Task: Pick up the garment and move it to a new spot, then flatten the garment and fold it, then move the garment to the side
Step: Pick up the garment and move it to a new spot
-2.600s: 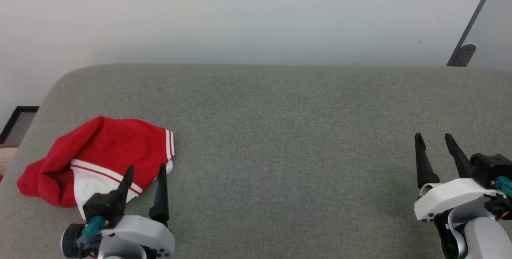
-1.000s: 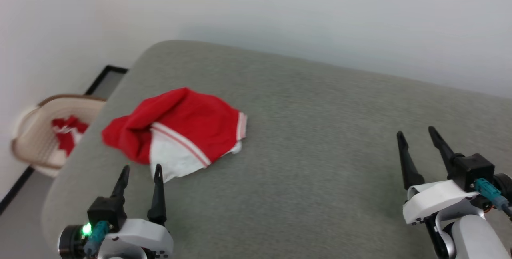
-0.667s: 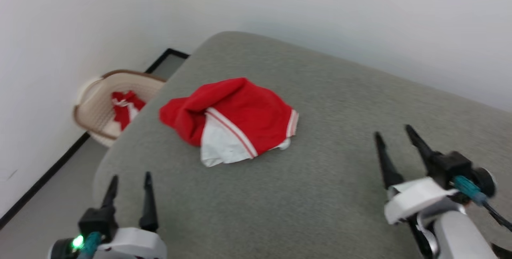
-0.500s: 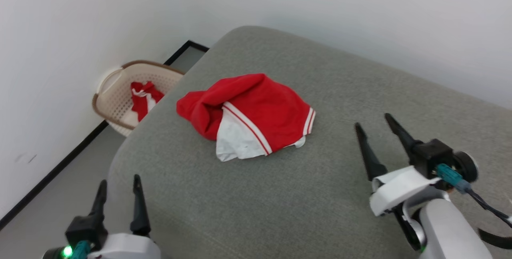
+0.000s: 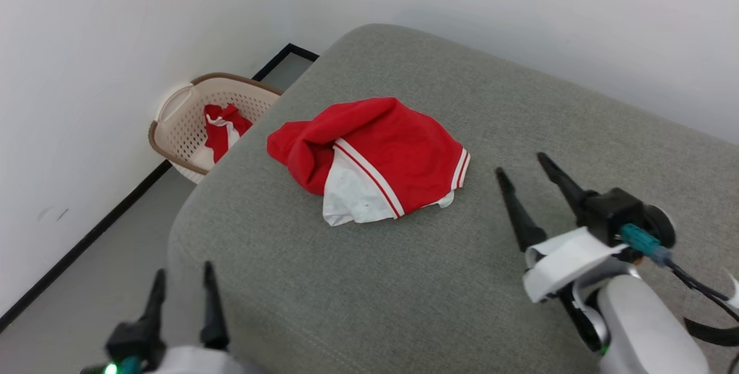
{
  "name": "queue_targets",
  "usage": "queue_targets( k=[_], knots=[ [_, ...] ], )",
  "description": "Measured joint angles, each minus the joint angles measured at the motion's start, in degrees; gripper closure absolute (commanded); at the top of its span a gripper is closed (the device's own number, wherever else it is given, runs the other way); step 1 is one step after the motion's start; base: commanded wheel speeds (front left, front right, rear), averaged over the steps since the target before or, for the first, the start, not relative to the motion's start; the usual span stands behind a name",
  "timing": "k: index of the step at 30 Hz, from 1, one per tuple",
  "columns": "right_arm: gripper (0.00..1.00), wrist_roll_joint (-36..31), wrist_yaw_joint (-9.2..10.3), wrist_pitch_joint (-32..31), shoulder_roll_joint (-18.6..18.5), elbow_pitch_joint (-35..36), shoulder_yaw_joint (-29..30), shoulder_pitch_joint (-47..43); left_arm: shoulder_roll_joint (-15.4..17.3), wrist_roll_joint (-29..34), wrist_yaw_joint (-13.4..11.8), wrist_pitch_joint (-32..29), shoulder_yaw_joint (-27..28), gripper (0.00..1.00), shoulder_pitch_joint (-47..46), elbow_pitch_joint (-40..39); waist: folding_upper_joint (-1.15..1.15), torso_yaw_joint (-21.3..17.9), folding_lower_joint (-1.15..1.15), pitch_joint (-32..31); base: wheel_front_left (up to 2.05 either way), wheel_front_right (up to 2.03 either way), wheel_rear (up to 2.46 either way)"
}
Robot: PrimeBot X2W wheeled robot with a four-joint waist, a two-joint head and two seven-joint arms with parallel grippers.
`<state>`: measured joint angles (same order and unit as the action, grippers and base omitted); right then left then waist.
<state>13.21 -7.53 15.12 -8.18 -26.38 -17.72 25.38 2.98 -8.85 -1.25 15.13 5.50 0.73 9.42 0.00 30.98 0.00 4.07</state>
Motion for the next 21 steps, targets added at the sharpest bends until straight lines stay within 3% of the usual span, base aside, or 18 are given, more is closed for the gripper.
queue_targets(
  k=[5, 14, 18, 21],
  knots=[
    [0.00, -1.2, 0.02, 0.0, -0.5, 1.9, 4.6, -4.2, 1.0, 3.6, 4.8, 0.0, -4.0, 0.00, -9.0, 6.8, 0.00, -1.3, 0.00, -0.4, 0.00, 0.00, 0.00],
    [0.00, -2.7, 0.00, 0.0, -2.7, 5.3, 7.4, -4.0, 7.5, 4.1, 7.9, 0.0, -6.0, 0.00, -31.8, 19.4, 0.00, -7.4, -0.01, 0.0, 0.00, 0.00, 0.00],
    [0.00, -2.3, 0.00, 0.0, -2.1, 6.6, 7.4, -2.7, 11.4, -0.6, 8.4, -1.1, -6.4, 0.00, -40.8, 27.8, 0.00, -11.2, 0.00, 1.7, 0.00, 0.00, 0.00],
    [0.00, -1.7, 0.00, 0.0, -1.9, 6.9, 7.5, -2.6, 14.5, -8.7, 8.6, -10.7, -12.8, 0.00, -45.7, 34.8, 0.00, -14.4, 0.00, 3.7, 0.00, 0.00, 0.00]
  ],
)
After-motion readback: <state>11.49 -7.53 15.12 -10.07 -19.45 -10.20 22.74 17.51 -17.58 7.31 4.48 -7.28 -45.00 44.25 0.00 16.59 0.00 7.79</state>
